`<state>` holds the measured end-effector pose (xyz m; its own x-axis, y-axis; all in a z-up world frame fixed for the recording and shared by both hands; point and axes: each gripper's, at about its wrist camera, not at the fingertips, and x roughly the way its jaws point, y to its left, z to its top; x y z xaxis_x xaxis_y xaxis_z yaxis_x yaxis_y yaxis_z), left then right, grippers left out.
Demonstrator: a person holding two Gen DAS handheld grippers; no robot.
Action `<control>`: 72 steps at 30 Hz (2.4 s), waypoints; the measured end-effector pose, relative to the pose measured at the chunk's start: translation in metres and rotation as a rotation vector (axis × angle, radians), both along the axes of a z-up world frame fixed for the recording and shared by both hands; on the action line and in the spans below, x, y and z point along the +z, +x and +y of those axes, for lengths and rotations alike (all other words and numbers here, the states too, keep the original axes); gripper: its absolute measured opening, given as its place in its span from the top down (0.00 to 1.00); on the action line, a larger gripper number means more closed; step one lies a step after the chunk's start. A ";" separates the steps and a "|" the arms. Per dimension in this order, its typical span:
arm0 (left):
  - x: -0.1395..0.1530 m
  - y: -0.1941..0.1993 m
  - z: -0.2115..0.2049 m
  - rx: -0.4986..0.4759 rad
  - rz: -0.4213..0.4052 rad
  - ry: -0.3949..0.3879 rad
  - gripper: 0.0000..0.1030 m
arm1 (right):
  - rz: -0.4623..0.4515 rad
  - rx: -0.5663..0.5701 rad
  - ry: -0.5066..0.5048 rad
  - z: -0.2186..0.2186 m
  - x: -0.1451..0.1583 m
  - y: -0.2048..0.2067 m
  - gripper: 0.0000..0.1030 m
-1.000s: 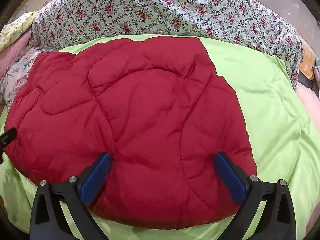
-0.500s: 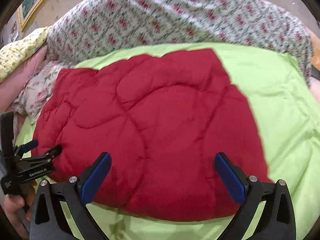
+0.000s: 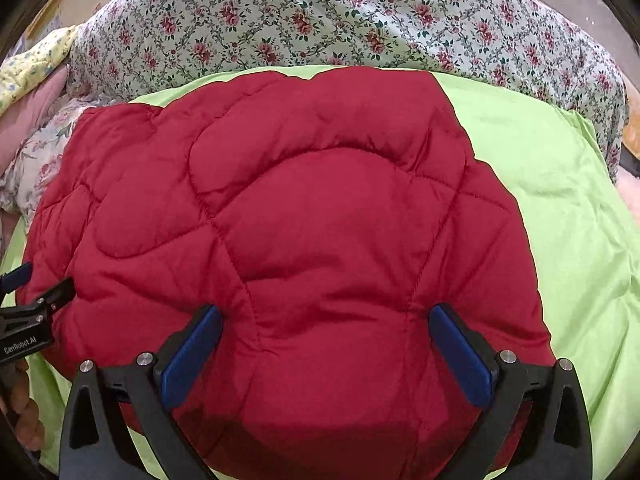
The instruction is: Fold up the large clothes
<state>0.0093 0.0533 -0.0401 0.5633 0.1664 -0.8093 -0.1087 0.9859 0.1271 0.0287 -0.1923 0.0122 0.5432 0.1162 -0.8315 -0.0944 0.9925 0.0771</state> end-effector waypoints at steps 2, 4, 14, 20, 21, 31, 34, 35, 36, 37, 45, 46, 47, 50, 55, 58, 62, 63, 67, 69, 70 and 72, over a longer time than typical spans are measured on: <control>0.003 -0.002 0.001 0.001 0.006 -0.007 0.00 | -0.001 -0.001 0.008 -0.002 0.003 -0.001 0.00; 0.007 -0.005 0.003 0.004 0.005 -0.020 0.00 | -0.001 -0.007 0.025 -0.005 0.010 -0.006 0.01; 0.027 -0.052 0.006 -0.005 0.001 -0.050 0.00 | -0.052 0.076 0.121 -0.006 0.058 -0.057 0.00; 0.016 -0.087 0.006 -0.034 0.029 -0.050 0.00 | 0.009 0.157 0.119 0.004 0.047 -0.088 0.00; 0.016 -0.091 0.006 -0.035 0.033 -0.051 0.00 | 0.019 0.162 0.116 0.006 0.044 -0.092 0.00; 0.045 -0.112 -0.003 -0.066 -0.007 -0.059 0.00 | 0.009 0.182 0.129 0.006 0.064 -0.113 0.00; 0.064 -0.117 -0.008 -0.081 -0.029 -0.047 0.00 | -0.014 0.187 0.144 0.005 0.082 -0.114 0.00; 0.070 -0.118 -0.009 -0.083 -0.037 -0.046 0.00 | -0.017 0.188 0.150 0.004 0.088 -0.115 0.00; 0.075 -0.119 -0.009 -0.085 -0.045 -0.048 0.00 | -0.019 0.187 0.156 0.005 0.091 -0.115 0.00; 0.080 -0.120 -0.009 -0.088 -0.052 -0.050 0.00 | -0.021 0.188 0.163 0.004 0.096 -0.116 0.00; 0.071 -0.107 -0.009 -0.082 -0.027 -0.064 0.00 | -0.014 0.192 0.168 0.011 0.096 -0.110 0.00; 0.068 -0.106 -0.009 -0.078 -0.017 -0.069 0.00 | -0.002 0.184 0.167 0.011 0.091 -0.107 0.00; 0.062 -0.101 -0.008 -0.072 0.000 -0.075 0.00 | 0.015 0.176 0.165 0.012 0.085 -0.103 0.00; 0.056 -0.093 -0.009 -0.061 0.014 -0.077 0.00 | 0.044 0.168 0.162 0.014 0.073 -0.094 0.00; 0.053 -0.078 -0.010 -0.046 0.023 -0.065 0.00 | 0.091 0.149 0.174 0.016 0.059 -0.079 0.00; 0.053 -0.072 -0.009 -0.040 0.022 -0.071 0.00 | 0.100 0.138 0.164 0.018 0.055 -0.071 0.00; 0.055 -0.067 -0.011 -0.040 0.018 -0.071 0.00 | 0.103 0.128 0.151 0.021 0.054 -0.064 0.00; 0.055 -0.066 -0.010 -0.041 0.018 -0.070 0.00 | 0.102 0.129 0.147 0.021 0.054 -0.062 0.00; 0.054 -0.063 -0.011 -0.037 0.023 -0.069 0.00 | 0.103 0.130 0.136 0.024 0.054 -0.055 0.00; 0.052 -0.061 -0.011 -0.037 0.029 -0.069 0.00 | 0.105 0.130 0.136 0.025 0.053 -0.053 0.00; 0.052 -0.061 -0.011 -0.037 0.031 -0.067 0.00 | 0.107 0.130 0.135 0.025 0.052 -0.051 0.00; 0.051 -0.060 -0.012 -0.038 0.034 -0.067 0.00 | 0.111 0.132 0.132 0.026 0.051 -0.049 0.00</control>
